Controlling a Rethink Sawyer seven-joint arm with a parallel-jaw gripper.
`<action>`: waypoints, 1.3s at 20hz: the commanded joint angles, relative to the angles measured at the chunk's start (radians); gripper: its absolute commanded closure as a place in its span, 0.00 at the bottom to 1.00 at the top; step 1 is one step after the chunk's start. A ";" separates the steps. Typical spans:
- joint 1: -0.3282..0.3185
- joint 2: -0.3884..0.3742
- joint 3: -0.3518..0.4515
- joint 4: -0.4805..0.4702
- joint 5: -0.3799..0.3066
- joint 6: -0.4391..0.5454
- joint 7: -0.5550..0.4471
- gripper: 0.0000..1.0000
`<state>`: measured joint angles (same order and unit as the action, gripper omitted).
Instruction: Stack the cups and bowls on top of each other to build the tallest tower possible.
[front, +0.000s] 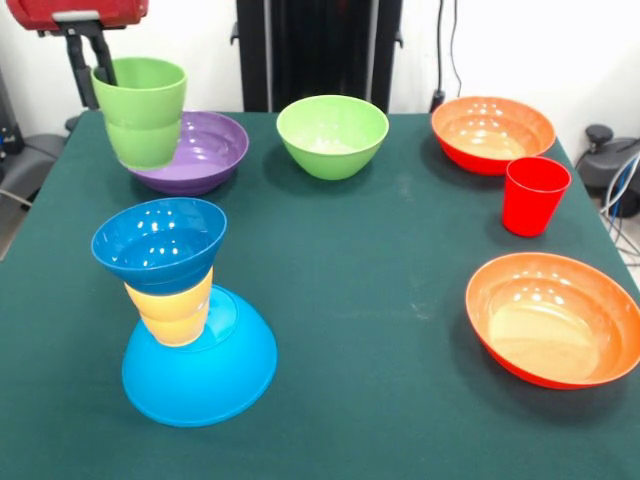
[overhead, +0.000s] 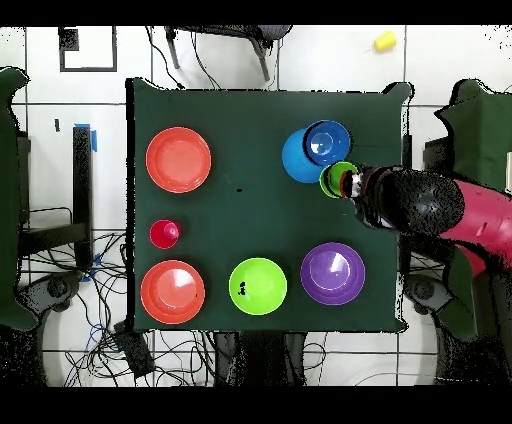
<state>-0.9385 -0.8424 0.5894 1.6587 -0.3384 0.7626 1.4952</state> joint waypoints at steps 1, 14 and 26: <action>-0.020 0.027 0.123 0.023 -0.030 -0.006 -0.209 1.00; -0.032 0.040 0.149 -0.006 -0.100 -0.020 -0.197 1.00; -0.016 0.082 0.133 -0.046 -0.193 -0.055 -0.178 1.00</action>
<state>-0.9808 -0.8197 0.7002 1.6386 -0.4321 0.7263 1.4952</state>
